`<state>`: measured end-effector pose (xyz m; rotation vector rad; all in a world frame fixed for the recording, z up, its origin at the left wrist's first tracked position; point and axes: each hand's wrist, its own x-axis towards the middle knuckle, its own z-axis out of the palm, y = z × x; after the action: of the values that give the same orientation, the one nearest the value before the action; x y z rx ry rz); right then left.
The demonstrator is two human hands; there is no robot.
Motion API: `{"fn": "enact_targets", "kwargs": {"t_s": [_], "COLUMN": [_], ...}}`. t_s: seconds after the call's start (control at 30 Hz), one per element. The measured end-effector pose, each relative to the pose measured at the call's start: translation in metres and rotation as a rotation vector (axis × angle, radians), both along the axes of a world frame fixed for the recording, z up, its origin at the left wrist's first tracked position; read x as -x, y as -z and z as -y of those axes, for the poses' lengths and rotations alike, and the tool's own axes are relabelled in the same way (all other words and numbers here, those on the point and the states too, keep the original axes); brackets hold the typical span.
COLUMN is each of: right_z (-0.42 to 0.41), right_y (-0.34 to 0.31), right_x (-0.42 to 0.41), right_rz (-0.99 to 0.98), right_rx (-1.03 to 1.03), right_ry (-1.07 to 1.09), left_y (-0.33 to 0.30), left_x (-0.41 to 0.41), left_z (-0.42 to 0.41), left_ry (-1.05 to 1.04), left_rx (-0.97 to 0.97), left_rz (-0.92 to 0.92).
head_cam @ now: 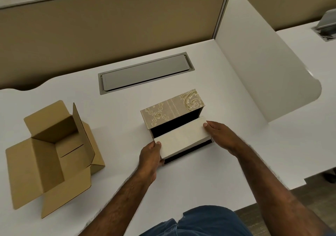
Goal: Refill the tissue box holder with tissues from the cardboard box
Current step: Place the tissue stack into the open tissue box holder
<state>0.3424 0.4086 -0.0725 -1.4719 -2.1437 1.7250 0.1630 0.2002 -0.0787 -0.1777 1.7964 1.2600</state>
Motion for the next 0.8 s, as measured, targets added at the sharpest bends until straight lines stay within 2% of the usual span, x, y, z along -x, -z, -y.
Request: {"fn": "enact_targets", "kwargs": {"t_s": [0.23, 0.4, 0.6, 0.8], "right_z": [0.016, 0.023, 0.022, 0.024], "right_y": [0.001, 0.002, -0.001, 0.001], "right_x": [0.004, 0.006, 0.006, 0.006], "right_rz": [0.037, 0.089, 0.053, 0.073], "right_rx": [-0.072, -0.12, -0.098, -0.107], "right_ry": [-0.011, -0.035, 0.026, 0.028], "left_y": [-0.003, -0.003, -0.002, 0.0], "left_x": [-0.001, -0.005, -0.004, -0.003], "left_z": [0.001, 0.0, 0.0, 0.003], "left_ry": [0.015, 0.049, 0.101, 0.133], "left_rx": [0.015, 0.051, 0.096, 0.095], "left_rz": [-0.037, -0.133, -0.244, -0.27]}}
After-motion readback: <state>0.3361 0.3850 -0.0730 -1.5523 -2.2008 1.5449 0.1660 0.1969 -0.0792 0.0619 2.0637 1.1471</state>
